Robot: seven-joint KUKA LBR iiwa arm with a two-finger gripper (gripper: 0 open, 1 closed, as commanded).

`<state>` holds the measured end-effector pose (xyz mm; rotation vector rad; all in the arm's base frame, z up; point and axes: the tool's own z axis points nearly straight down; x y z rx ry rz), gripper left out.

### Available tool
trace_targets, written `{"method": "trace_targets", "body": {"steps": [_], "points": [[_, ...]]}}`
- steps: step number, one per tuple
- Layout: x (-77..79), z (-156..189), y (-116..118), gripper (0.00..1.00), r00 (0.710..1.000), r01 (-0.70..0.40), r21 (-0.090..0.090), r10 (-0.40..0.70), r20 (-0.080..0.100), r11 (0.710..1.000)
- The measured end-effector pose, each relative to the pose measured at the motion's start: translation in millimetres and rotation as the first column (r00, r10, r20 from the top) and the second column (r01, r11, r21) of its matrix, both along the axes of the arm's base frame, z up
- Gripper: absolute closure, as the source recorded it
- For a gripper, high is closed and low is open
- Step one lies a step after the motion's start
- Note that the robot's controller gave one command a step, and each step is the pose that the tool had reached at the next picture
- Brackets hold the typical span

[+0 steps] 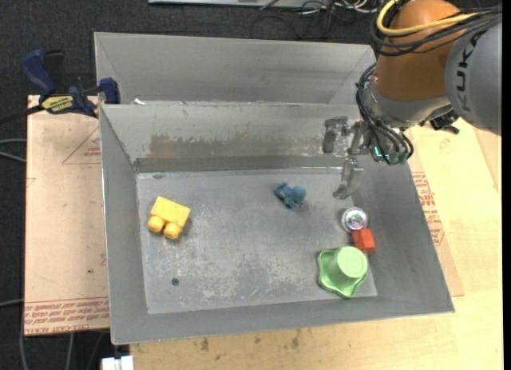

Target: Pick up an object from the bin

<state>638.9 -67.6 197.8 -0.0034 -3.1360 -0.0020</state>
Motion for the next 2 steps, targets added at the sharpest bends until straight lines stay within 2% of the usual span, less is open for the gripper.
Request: {"method": "trace_targets", "body": {"steps": [1, 2], "points": [[-27.7, -131.6, 35.1, 0.0, 0.989, 0.15, 0.001, -0.15, 0.0, 0.989], [-25.3, -127.3, 33.9, 1.0, 0.989, 0.15, -0.001, -0.15, 0.007, 0.989]]}}
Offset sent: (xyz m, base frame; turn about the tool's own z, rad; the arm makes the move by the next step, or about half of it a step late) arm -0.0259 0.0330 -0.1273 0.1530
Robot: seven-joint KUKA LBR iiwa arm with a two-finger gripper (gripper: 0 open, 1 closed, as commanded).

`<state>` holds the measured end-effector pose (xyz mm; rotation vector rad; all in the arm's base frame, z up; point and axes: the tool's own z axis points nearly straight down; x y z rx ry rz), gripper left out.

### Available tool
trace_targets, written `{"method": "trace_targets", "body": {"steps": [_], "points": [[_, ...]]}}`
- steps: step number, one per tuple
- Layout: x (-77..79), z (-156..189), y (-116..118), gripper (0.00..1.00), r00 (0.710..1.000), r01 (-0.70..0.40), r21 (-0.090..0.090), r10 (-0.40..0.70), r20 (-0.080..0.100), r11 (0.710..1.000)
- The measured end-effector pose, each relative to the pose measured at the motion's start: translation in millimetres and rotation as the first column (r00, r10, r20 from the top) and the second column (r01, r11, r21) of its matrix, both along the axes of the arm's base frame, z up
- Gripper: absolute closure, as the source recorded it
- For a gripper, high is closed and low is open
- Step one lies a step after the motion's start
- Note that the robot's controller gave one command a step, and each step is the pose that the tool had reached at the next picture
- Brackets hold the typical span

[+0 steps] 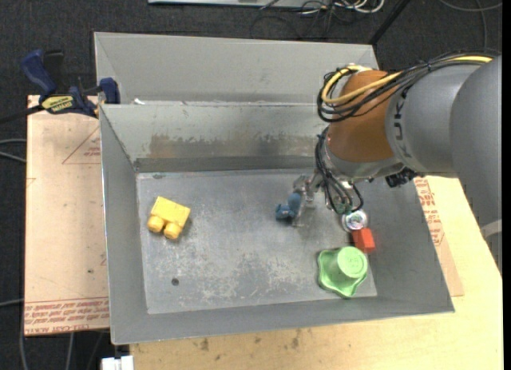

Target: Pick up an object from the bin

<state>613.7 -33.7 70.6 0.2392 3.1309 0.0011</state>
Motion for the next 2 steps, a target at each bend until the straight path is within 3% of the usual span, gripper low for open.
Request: {"method": "trace_targets", "body": {"steps": [1, 2], "points": [[-9.6, 104, -7, 1.0, 1.0, -0.016, -0.001, 0.016, 0.01, 1.0], [-0.6, 266, -7, 1.0, 1.0, -0.028, -0.001, 0.028, 0.012, 1.0]]}}
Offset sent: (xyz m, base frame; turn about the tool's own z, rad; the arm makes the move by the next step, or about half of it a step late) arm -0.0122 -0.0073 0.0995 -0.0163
